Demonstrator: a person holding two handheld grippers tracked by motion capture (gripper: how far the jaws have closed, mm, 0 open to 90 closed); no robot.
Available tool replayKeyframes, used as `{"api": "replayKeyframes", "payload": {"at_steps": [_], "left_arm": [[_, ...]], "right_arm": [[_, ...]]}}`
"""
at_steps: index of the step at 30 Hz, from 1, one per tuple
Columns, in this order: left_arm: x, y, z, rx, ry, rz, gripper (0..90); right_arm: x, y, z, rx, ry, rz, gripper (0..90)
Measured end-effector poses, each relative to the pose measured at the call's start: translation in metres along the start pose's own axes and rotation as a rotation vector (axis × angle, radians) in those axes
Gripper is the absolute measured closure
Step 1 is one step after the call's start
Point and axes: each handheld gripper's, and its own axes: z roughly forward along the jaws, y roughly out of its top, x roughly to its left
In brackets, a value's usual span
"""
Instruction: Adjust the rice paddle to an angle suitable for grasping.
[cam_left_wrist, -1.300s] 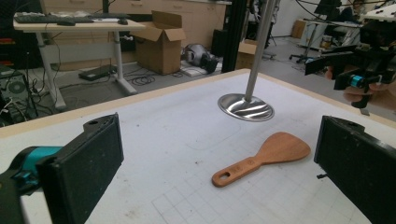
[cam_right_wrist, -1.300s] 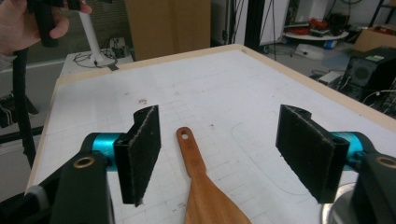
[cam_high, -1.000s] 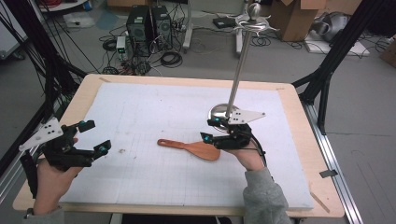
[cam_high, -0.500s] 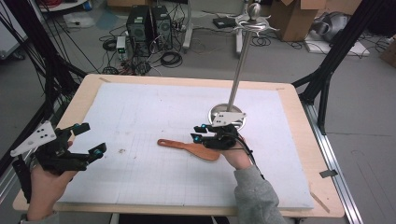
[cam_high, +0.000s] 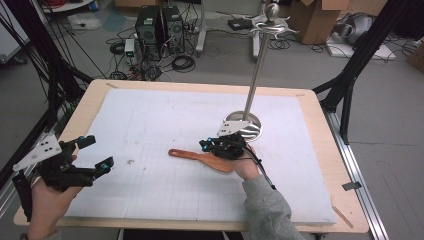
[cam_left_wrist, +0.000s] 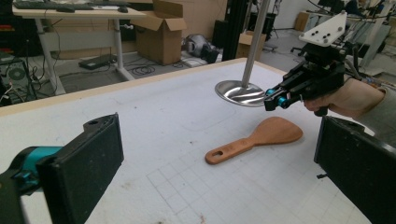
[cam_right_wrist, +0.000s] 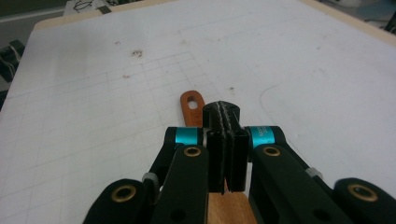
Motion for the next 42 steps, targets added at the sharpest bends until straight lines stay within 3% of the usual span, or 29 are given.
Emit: {"api": "replayKeyframes", "payload": {"at_steps": [7,11,12,19,22,25,33,42], "left_arm": [[-0.002,-0.004,-0.003,0.014,0.011,0.001,1.8],[0.0,-0.004,-0.01,0.01,0.042,0.005,1.8],[0.0,-0.004,-0.014,0.0,0.049,-0.002,1.8],[0.001,-0.006,-0.02,0.003,0.058,-0.002,1.8],[0.001,-0.008,-0.021,0.007,0.063,-0.006,1.7],[0.001,-0.008,-0.023,0.009,0.064,-0.005,1.8],[0.001,-0.011,-0.024,0.02,0.069,-0.009,1.8],[0.002,-0.012,-0.023,0.023,0.066,-0.014,1.8]], "right_arm": [[-0.005,-0.005,0.013,0.048,0.019,0.028,89.5],[-0.009,-0.01,0.022,0.066,0.007,0.034,89.5],[-0.011,-0.012,0.025,0.085,0.008,0.057,89.5],[-0.017,-0.018,0.034,0.117,0.0,0.089,89.5],[-0.019,-0.021,0.039,0.156,0.007,0.106,89.5],[-0.021,-0.021,0.041,0.155,-0.001,0.113,89.5],[-0.015,-0.017,0.05,0.221,-0.019,0.076,89.6],[-0.015,-0.019,0.051,0.254,-0.041,0.081,89.7]]}}
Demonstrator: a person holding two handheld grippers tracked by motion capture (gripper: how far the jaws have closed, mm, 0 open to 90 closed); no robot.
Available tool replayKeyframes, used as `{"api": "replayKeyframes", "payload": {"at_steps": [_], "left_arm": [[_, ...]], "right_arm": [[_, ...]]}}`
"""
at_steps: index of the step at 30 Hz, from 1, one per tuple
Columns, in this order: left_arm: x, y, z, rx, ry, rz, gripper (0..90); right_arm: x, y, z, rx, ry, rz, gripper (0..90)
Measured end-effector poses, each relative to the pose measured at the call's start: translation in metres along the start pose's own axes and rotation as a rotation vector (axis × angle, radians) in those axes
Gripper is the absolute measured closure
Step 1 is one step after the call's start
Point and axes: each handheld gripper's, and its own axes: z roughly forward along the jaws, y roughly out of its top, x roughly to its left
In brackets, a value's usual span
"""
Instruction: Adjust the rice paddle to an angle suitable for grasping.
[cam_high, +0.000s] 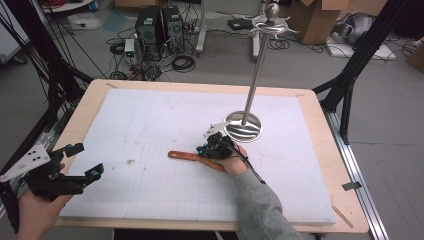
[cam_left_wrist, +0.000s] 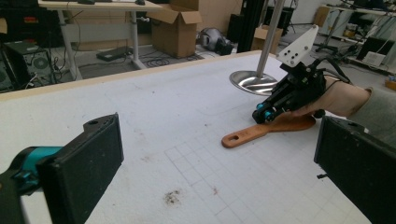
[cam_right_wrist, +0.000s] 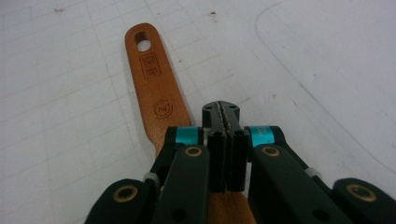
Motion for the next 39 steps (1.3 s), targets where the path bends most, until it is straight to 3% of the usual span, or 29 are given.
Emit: {"api": "replayKeyframes", "payload": {"at_steps": [17,30,39], "left_arm": [[0.001,0.002,0.016,0.014,-0.03,0.004,1.8],[-0.001,0.007,0.037,0.018,-0.077,0.012,1.8],[-0.004,0.012,0.054,0.021,-0.114,0.017,1.8]], "right_arm": [[0.001,-0.008,-0.01,0.015,0.017,0.001,89.8],[0.007,-0.016,-0.026,0.078,0.002,-0.029,89.8],[0.003,-0.031,-0.039,0.054,0.013,-0.001,89.9]]}}
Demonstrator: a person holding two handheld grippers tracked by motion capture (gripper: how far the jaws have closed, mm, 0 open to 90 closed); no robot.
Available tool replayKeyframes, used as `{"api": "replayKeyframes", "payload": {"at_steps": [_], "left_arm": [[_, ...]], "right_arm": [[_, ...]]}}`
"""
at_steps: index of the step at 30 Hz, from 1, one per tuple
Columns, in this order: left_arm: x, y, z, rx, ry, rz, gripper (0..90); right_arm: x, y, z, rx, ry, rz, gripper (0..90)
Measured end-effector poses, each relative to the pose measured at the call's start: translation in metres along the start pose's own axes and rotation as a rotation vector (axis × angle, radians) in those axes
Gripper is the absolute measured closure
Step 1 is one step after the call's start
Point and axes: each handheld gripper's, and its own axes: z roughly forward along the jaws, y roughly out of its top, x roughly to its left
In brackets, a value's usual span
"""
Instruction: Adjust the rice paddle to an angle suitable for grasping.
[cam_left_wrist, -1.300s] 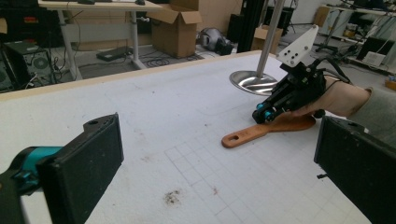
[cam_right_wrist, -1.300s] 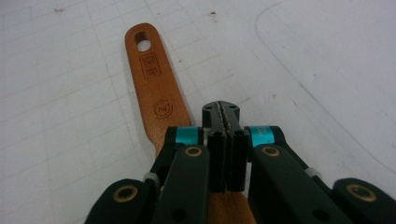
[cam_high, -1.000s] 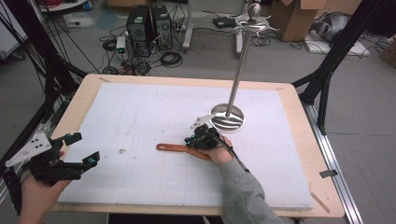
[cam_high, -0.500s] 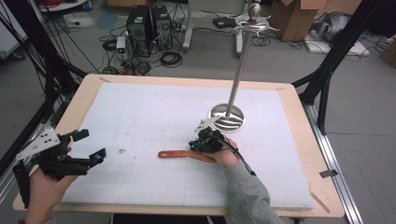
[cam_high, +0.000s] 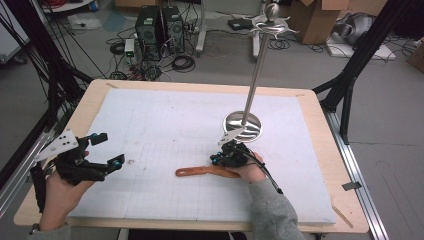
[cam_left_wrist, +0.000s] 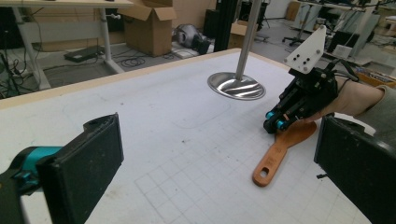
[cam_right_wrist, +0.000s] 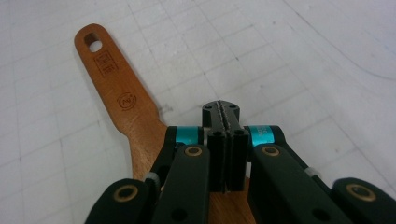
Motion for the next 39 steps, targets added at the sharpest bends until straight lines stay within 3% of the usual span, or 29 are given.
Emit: {"api": "replayKeyframes", "payload": {"at_steps": [13,32,38,39], "left_arm": [[-0.005,0.009,0.037,0.015,-0.078,0.021,1.8],[-0.01,0.018,0.071,0.021,-0.154,0.036,1.8],[-0.011,0.019,0.076,0.027,-0.159,0.044,1.8],[-0.011,0.019,0.077,0.028,-0.157,0.044,1.8]], "right_arm": [[-0.004,-0.028,-0.026,-0.008,-0.017,0.031,89.9],[-0.008,-0.062,-0.057,-0.019,-0.034,0.098,89.9],[-0.004,-0.06,-0.059,-0.009,-0.064,0.07,89.7],[-0.003,-0.06,-0.059,-0.015,-0.05,0.07,89.6]]}}
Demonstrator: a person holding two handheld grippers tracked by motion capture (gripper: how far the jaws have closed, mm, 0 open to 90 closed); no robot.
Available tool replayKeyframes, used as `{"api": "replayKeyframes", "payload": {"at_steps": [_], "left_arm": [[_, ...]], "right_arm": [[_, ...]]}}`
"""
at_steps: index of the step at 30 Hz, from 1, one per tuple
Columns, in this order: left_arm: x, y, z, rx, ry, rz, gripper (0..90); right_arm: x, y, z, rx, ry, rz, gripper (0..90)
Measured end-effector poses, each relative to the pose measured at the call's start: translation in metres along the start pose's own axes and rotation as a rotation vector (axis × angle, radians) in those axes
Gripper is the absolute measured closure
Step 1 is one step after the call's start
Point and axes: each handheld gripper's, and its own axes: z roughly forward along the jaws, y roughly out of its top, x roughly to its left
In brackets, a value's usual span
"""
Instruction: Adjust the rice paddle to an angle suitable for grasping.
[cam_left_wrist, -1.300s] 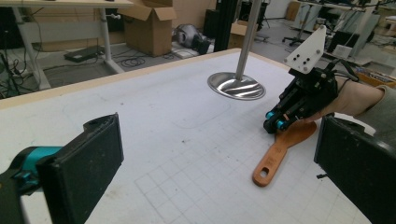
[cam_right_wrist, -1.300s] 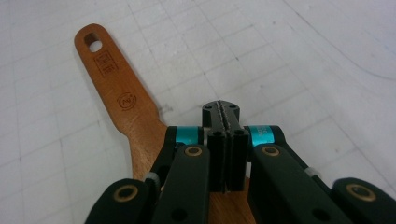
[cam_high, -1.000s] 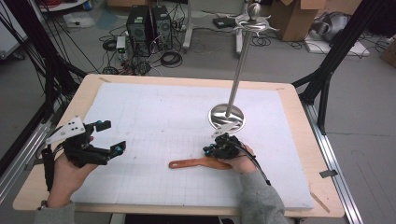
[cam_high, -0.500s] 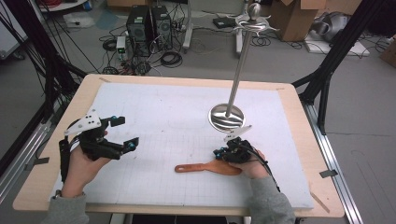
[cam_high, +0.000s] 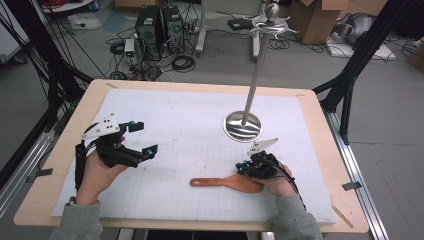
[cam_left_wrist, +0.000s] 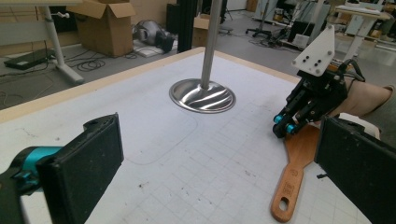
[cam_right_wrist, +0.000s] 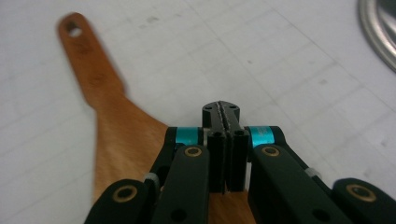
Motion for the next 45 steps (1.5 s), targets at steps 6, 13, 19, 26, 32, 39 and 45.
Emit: {"api": "replayKeyframes", "payload": {"at_steps": [6,13,19,26,32,39,45], "left_arm": [[0.0,0.0,-0.002,0.002,0.006,0.001,1.7],[0.0,-0.001,-0.01,-0.006,0.019,-0.004,1.8],[0.001,-0.002,-0.015,-0.009,0.028,-0.006,1.8],[0.0,-0.004,-0.018,-0.005,0.037,-0.008,1.8],[0.001,-0.009,-0.023,0.01,0.055,-0.013,1.8],[0.001,-0.012,-0.034,0.007,0.079,-0.02,1.8],[0.0,-0.016,-0.045,0.012,0.107,-0.027,1.8]], "right_arm": [[0.019,0.01,0.007,-0.023,0.086,-0.086,89.6],[0.048,0.027,0.024,-0.024,0.2,-0.204,89.7],[0.067,0.036,0.037,-0.006,0.264,-0.285,89.8],[0.082,0.043,0.051,0.035,0.268,-0.346,89.8],[0.082,0.048,0.058,0.043,0.273,-0.334,89.8],[0.077,0.055,0.065,0.04,0.277,-0.302,89.8],[0.071,0.061,0.069,0.053,0.247,-0.276,89.7]]}}
